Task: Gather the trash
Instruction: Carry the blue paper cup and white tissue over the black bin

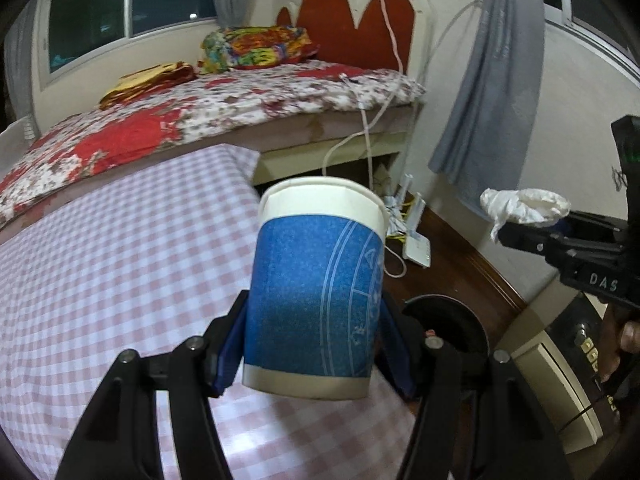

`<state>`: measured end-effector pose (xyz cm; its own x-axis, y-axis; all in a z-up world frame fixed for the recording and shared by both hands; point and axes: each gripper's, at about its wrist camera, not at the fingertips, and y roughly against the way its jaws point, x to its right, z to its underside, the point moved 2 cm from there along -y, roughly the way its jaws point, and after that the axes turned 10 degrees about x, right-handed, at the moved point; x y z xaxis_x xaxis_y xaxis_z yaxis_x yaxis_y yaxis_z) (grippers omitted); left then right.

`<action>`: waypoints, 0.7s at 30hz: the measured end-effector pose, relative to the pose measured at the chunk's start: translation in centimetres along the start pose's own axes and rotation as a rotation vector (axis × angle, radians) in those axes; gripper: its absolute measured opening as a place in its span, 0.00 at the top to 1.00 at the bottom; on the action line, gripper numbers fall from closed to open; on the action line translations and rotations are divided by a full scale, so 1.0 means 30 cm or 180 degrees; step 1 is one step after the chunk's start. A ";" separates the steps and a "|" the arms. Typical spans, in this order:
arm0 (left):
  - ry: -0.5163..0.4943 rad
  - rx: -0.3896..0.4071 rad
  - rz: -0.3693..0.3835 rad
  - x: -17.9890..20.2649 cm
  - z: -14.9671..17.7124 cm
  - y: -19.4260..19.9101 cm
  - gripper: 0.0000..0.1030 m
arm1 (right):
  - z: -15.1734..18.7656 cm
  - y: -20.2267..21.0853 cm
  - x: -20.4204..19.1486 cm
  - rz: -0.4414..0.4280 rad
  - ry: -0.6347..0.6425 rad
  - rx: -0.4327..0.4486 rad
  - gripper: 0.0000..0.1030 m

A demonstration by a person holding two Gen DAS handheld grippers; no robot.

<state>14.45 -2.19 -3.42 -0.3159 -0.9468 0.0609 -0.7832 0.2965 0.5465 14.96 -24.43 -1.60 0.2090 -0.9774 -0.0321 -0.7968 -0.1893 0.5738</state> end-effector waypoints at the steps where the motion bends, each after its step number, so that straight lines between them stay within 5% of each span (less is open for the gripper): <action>1: -0.0021 -0.0014 0.0025 0.018 0.001 -0.008 0.40 | 0.014 0.003 0.013 0.0014 -0.0019 -0.0016 0.65; 21: -0.0132 -0.0705 0.0631 0.420 0.151 -0.213 0.40 | 0.333 0.023 0.288 0.0247 -0.0253 -0.0466 0.65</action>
<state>13.05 -15.43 -9.93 -0.4763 -0.8659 0.1529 -0.5696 0.4363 0.6966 10.55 -33.94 -9.64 0.1000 -0.9940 -0.0445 -0.7166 -0.1030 0.6898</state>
